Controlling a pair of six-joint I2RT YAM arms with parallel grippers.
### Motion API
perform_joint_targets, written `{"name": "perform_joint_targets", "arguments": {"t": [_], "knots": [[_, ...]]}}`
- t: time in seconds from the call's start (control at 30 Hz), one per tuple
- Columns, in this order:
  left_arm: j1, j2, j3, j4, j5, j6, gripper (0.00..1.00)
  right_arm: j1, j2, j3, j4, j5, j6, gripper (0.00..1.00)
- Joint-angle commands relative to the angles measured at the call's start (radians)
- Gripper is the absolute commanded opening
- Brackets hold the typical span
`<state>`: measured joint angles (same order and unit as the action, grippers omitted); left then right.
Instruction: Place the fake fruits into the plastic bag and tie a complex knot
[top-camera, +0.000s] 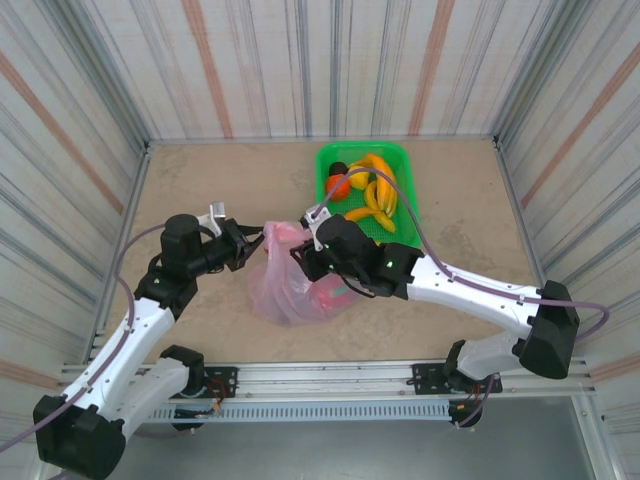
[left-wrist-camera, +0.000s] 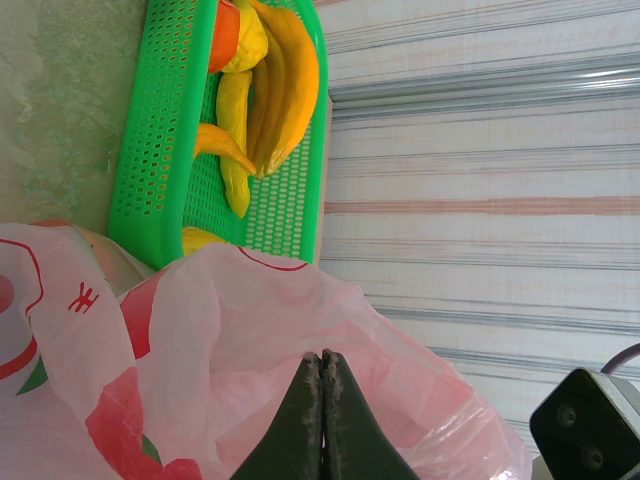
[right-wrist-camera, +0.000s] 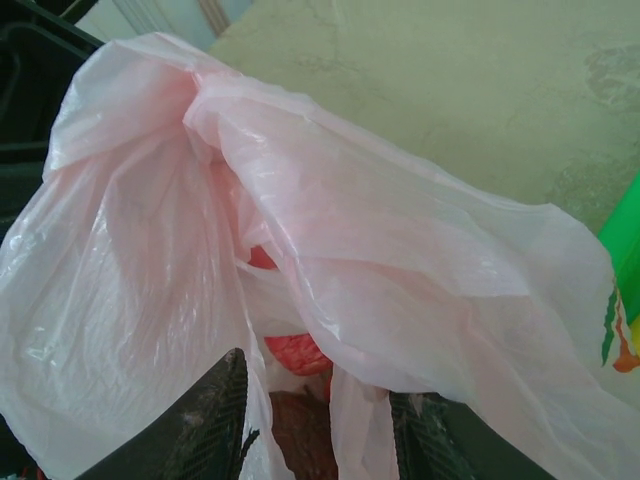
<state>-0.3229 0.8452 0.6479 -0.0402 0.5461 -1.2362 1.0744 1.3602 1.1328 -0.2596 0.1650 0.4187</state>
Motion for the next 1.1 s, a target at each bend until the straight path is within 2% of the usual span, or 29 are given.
{"name": "perform_joint_targets", "arguments": {"t": [0.0,0.23,0.33,0.47,0.5,1.07], "knots": [[-0.009,-0.005,0.029,-0.012,0.002,0.003,0.0,0.008,0.023,0.02,0.02,0.037,-0.045,0.42],[-0.01,-0.005,0.031,-0.013,0.002,0.006,0.0,0.008,0.033,0.023,0.026,0.056,-0.051,0.33],[-0.01,-0.003,0.033,-0.014,0.002,0.009,0.0,0.008,0.032,0.019,0.036,0.059,-0.049,0.23],[-0.011,-0.001,0.033,-0.016,0.001,0.011,0.0,0.009,0.026,0.017,0.033,0.057,-0.047,0.02],[-0.012,0.0,0.033,-0.017,0.0,0.011,0.0,0.008,0.024,0.015,0.031,0.059,-0.046,0.0],[-0.01,-0.009,0.029,-0.04,-0.068,0.059,0.0,0.022,-0.126,0.002,-0.204,0.014,0.063,0.0]]}}
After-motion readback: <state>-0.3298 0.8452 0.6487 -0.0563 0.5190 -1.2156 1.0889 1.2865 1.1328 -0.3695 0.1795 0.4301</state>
